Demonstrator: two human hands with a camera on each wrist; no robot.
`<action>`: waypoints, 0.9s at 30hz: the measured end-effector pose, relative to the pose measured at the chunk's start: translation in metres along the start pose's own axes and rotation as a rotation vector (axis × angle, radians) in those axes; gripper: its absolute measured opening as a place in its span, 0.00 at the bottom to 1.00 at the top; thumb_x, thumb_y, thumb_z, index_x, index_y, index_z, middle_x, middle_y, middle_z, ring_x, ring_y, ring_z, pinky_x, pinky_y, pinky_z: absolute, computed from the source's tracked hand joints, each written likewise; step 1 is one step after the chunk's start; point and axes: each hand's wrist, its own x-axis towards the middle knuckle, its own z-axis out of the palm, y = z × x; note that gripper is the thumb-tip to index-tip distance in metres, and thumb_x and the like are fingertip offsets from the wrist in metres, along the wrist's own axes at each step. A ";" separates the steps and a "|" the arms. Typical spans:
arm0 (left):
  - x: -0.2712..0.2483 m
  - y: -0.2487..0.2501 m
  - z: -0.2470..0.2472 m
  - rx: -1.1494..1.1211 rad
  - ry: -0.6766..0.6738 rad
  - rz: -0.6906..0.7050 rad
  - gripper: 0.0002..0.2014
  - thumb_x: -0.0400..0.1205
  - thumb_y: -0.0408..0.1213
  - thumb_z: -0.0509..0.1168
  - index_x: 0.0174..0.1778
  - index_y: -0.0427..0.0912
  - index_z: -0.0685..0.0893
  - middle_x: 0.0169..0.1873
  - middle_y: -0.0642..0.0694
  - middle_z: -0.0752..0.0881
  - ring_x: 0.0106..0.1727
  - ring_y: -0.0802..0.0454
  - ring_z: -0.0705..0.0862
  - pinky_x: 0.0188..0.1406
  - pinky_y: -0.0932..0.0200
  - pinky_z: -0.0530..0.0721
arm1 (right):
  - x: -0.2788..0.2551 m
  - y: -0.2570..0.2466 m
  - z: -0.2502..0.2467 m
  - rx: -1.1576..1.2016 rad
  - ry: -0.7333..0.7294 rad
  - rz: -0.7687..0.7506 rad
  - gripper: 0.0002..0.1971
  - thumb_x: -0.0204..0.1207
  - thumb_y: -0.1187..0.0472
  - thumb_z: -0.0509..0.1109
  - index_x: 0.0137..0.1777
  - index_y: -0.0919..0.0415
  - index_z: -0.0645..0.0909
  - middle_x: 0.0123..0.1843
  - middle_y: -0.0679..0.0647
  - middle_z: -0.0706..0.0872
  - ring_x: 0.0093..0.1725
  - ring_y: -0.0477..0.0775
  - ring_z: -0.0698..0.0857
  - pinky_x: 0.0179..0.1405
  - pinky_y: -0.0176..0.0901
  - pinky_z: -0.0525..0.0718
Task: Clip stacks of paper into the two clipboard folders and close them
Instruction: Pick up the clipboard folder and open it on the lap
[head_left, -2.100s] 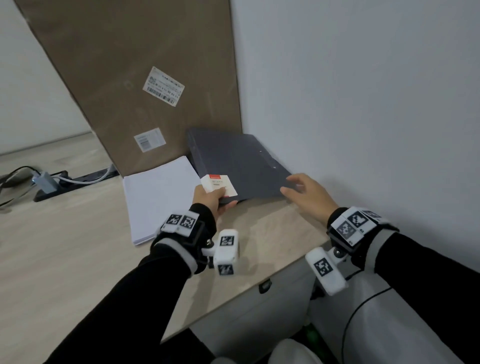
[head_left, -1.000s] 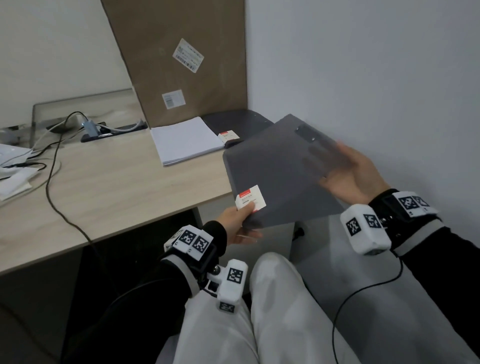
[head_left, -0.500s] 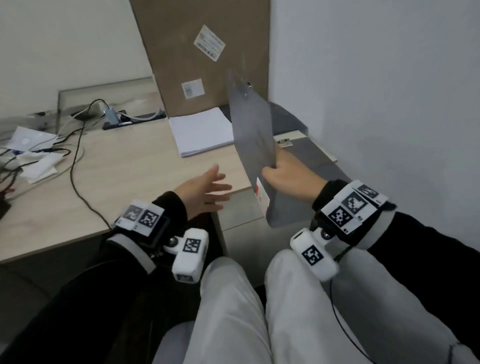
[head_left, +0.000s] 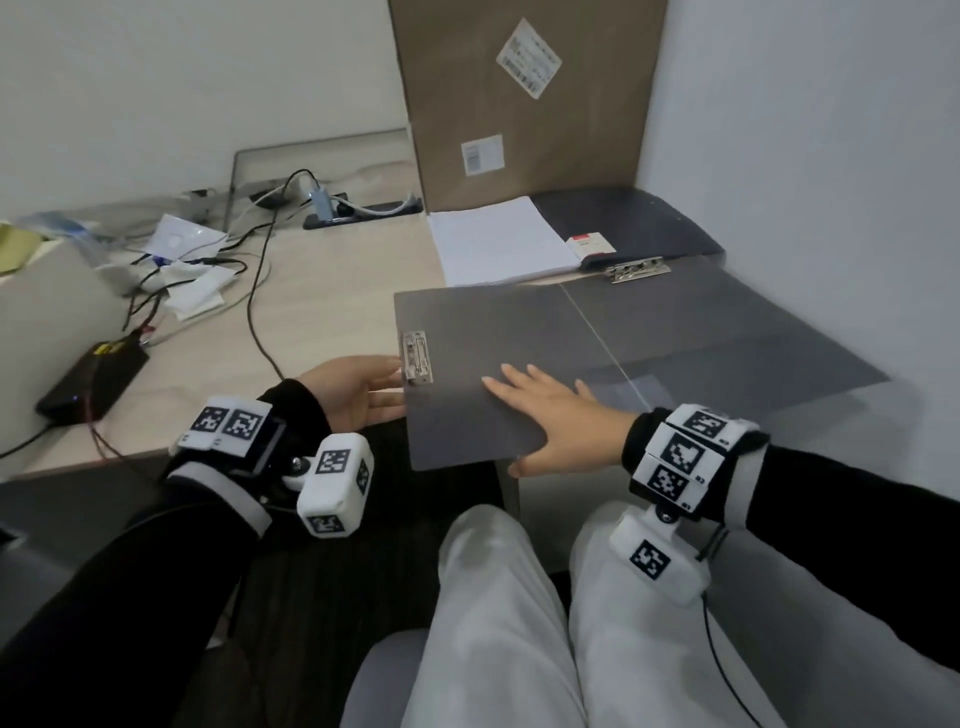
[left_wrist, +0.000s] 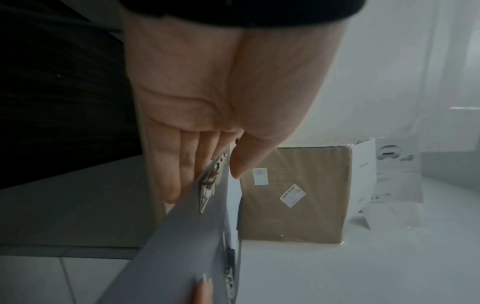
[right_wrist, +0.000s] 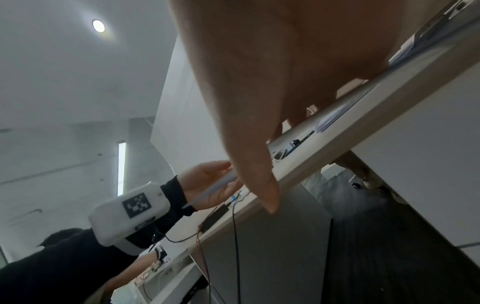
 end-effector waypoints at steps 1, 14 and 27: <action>0.003 -0.005 0.000 0.021 0.012 -0.015 0.10 0.85 0.33 0.55 0.47 0.42 0.82 0.34 0.47 0.91 0.28 0.56 0.91 0.30 0.65 0.89 | 0.000 0.002 0.000 -0.018 -0.032 -0.004 0.52 0.71 0.40 0.71 0.84 0.41 0.37 0.86 0.44 0.34 0.84 0.49 0.33 0.79 0.72 0.38; 0.033 0.006 -0.012 0.408 0.226 -0.028 0.13 0.83 0.32 0.60 0.63 0.40 0.79 0.39 0.45 0.83 0.35 0.52 0.84 0.37 0.60 0.81 | 0.076 0.054 -0.083 -0.151 -0.145 0.232 0.51 0.66 0.27 0.65 0.84 0.40 0.42 0.87 0.46 0.41 0.85 0.56 0.38 0.83 0.61 0.41; 0.073 0.060 0.028 0.500 0.152 0.240 0.08 0.81 0.34 0.62 0.54 0.46 0.82 0.48 0.45 0.84 0.42 0.55 0.83 0.42 0.63 0.81 | 0.100 0.062 -0.042 -0.083 -0.187 0.285 0.57 0.61 0.21 0.60 0.82 0.40 0.31 0.84 0.46 0.28 0.83 0.61 0.28 0.75 0.78 0.37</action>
